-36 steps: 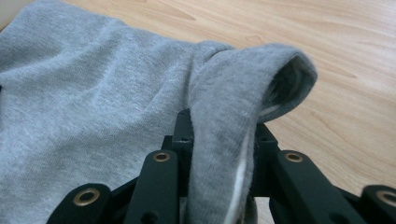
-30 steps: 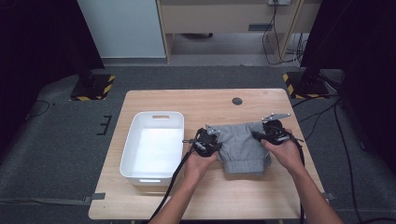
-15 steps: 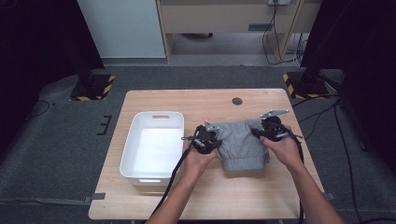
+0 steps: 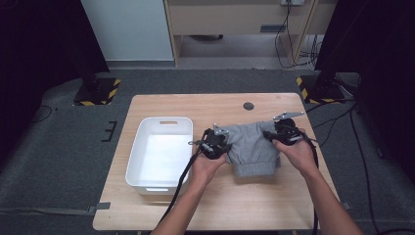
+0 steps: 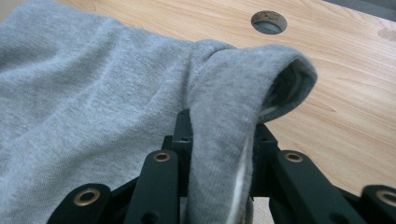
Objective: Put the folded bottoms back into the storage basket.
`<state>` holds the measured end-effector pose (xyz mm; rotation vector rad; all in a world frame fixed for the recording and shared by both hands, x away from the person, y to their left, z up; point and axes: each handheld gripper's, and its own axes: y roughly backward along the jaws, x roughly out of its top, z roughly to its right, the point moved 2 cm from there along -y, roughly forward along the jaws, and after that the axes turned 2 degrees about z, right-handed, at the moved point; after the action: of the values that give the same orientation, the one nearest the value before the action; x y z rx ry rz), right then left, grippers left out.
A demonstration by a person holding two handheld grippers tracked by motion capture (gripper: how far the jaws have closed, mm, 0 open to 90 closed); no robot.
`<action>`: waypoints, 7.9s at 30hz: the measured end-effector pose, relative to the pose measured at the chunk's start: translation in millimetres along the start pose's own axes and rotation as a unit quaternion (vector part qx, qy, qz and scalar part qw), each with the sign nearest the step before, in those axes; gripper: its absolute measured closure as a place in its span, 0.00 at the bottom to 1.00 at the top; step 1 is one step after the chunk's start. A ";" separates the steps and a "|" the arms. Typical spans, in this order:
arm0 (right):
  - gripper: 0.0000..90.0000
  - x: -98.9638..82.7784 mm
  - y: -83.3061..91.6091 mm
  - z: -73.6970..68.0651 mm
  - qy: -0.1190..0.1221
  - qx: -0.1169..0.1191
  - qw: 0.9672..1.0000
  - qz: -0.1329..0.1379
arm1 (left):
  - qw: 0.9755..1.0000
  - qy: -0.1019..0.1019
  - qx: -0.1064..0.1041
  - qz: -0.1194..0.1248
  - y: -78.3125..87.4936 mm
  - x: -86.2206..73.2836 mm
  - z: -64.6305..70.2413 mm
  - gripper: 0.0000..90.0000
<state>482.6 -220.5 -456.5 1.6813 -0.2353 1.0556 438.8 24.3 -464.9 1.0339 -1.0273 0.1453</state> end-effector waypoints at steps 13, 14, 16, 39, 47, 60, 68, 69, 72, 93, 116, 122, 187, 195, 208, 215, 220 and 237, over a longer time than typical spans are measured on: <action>0.79 4.1 7.4 0.2 0.003 -0.002 1.000 0.003 | 1.000 -0.004 -0.005 0.005 5.7 9.2 0.2 0.90; 0.79 4.1 7.4 0.2 0.003 -0.002 1.000 0.003 | 1.000 -0.004 -0.005 0.006 6.0 9.4 0.5 0.90; 0.79 4.7 7.5 0.3 0.002 -0.003 1.000 0.003 | 1.000 -0.006 -0.006 0.006 7.4 9.9 1.7 0.90; 0.80 15.5 20.6 -3.0 -0.002 0.005 1.000 0.012 | 1.000 -0.011 -0.017 0.017 26.9 20.8 6.6 0.90; 0.80 17.7 28.0 -2.5 -0.001 0.011 1.000 0.018 | 0.999 -0.010 -0.024 0.023 31.6 24.2 8.8 0.90; 0.80 19.4 40.1 -13.9 -0.002 0.027 0.999 0.030 | 0.999 -0.019 -0.021 0.034 54.7 26.3 7.3 0.90; 0.80 29.0 39.1 -24.3 0.006 0.034 0.999 0.029 | 0.999 -0.009 -0.023 0.037 61.7 23.6 0.2 0.90; 0.80 30.2 39.7 -25.0 0.007 0.034 0.999 0.029 | 0.999 -0.009 -0.022 0.038 62.3 23.7 -0.2 0.90; 0.80 32.6 41.1 -25.5 0.009 0.033 0.999 0.033 | 0.999 -0.006 -0.023 0.043 64.7 25.1 -1.0 0.90; 0.79 60.2 37.2 -47.4 0.024 0.056 0.998 0.033 | 0.999 -0.009 -0.009 0.051 93.7 27.2 -21.2 0.90; 0.79 91.3 24.4 -76.4 0.039 0.071 0.996 0.034 | 0.998 0.005 0.001 0.063 122.6 22.8 -50.4 0.90; 0.80 97.7 15.8 -83.3 0.038 0.078 0.996 0.034 | 0.998 0.001 0.008 0.059 132.1 23.6 -61.4 0.90; 0.79 147.6 -1.5 -175.3 0.059 0.121 0.990 0.034 | 0.997 0.030 0.037 0.065 214.3 -8.4 -127.0 0.90; 0.79 151.4 -8.8 -182.3 0.070 0.133 0.988 0.038 | 0.996 0.034 0.042 0.064 220.7 -14.4 -134.9 0.90; 0.79 158.5 -20.0 -198.2 0.080 0.149 0.985 0.038 | 0.995 0.050 0.053 0.068 234.1 -24.7 -150.7 0.90; 0.79 159.0 -28.2 -205.0 0.084 0.152 0.984 0.033 | 0.995 0.053 0.055 0.066 235.9 -27.8 -155.0 0.90; 0.79 159.1 -31.1 -205.5 0.084 0.154 0.984 0.032 | 0.995 0.054 0.057 0.062 235.9 -29.8 -156.6 0.90; 0.79 161.0 -33.6 -210.5 0.086 0.157 0.983 0.033 | 0.995 0.055 0.060 0.060 239.1 -31.3 -159.0 0.90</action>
<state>488.0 27.1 -356.4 1.8568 -0.0104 1.3342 393.1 287.1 -353.9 1.0611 -0.9900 0.3621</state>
